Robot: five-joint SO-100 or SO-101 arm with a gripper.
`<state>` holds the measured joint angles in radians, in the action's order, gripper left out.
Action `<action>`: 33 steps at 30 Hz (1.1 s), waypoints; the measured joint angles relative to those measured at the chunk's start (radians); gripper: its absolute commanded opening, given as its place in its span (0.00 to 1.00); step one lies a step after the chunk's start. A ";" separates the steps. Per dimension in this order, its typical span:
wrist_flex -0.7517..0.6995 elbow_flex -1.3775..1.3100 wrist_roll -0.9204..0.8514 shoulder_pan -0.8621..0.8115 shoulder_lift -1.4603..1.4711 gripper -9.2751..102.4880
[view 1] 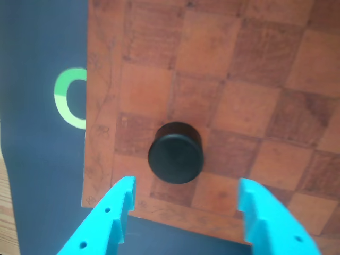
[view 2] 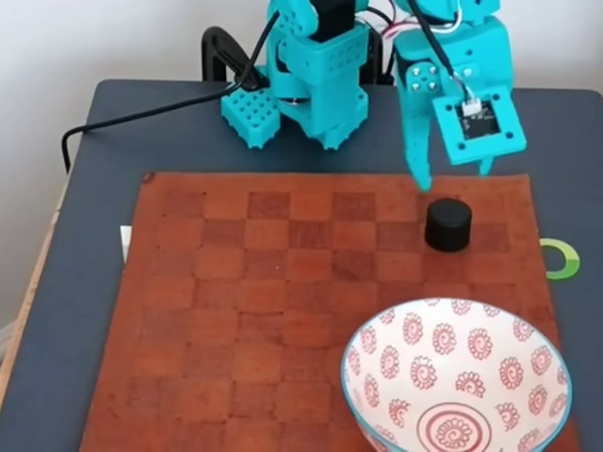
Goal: Grasp a black cylinder and put it in the bin.
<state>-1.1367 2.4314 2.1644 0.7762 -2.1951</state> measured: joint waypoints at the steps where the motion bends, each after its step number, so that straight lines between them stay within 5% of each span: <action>1: 0.009 0.000 0.000 0.009 0.011 0.33; 26: 0.187 0.000 0.000 0.041 0.291 0.32; 33: 0.190 0.000 0.000 0.031 0.314 0.22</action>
<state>-0.9465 2.4314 2.1644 0.8069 -1.8807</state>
